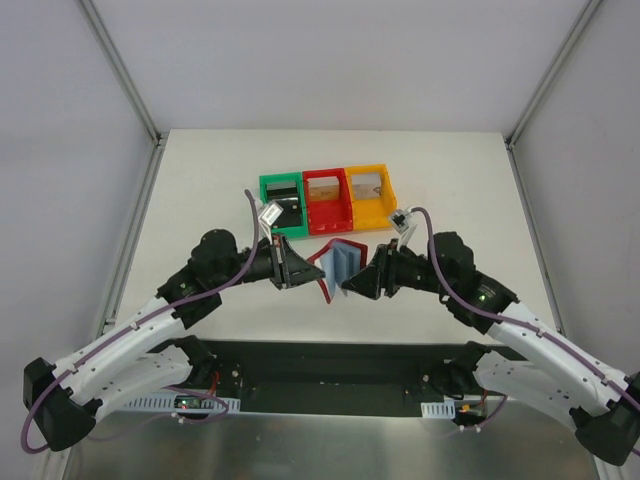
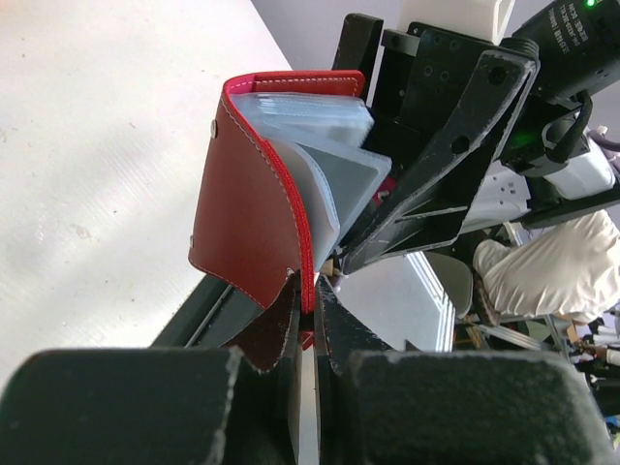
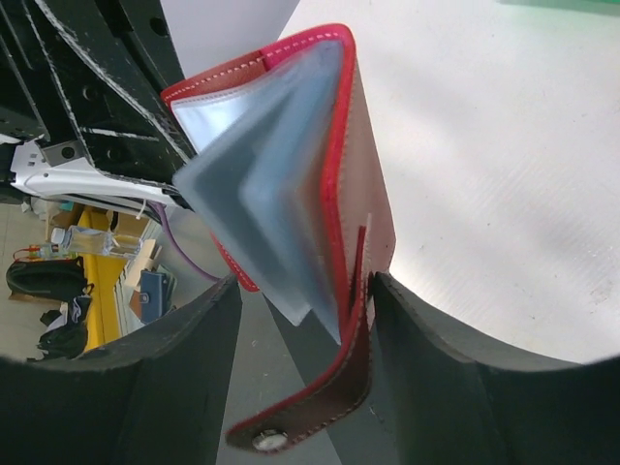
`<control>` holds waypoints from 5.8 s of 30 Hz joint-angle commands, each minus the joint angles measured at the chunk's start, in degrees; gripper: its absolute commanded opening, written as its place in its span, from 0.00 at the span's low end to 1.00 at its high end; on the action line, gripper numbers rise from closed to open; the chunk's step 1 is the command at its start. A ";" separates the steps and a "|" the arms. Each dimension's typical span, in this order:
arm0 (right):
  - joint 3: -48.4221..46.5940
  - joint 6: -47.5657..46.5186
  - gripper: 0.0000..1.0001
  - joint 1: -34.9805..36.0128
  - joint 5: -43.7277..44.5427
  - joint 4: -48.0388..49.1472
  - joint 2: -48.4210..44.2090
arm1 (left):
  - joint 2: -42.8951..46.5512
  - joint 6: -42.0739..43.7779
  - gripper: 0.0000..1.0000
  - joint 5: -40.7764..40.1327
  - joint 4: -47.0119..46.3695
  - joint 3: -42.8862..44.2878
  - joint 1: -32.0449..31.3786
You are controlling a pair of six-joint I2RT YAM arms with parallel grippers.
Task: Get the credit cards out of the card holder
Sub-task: Open the card holder at the center of the board.
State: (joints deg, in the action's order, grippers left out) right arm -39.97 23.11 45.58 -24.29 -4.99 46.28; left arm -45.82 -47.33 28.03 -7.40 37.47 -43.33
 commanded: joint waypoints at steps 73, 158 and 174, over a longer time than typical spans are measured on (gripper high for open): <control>-2.14 -0.44 0.15 -4.27 1.70 -1.07 -4.71 | 2.67 0.22 0.00 2.21 -5.80 -3.20 -0.09; 28.98 10.37 0.15 -8.76 13.83 26.18 5.75 | -30.98 1.01 0.46 -10.01 -8.78 0.48 -4.48; 27.40 8.97 0.06 -8.76 14.01 23.19 5.57 | -43.20 6.46 0.51 -15.81 0.80 11.30 -9.75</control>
State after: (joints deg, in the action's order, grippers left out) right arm -10.28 33.08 37.04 -9.85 17.82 52.10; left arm -87.88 -43.42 15.44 -9.50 45.21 -51.86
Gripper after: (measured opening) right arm 0.161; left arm 0.513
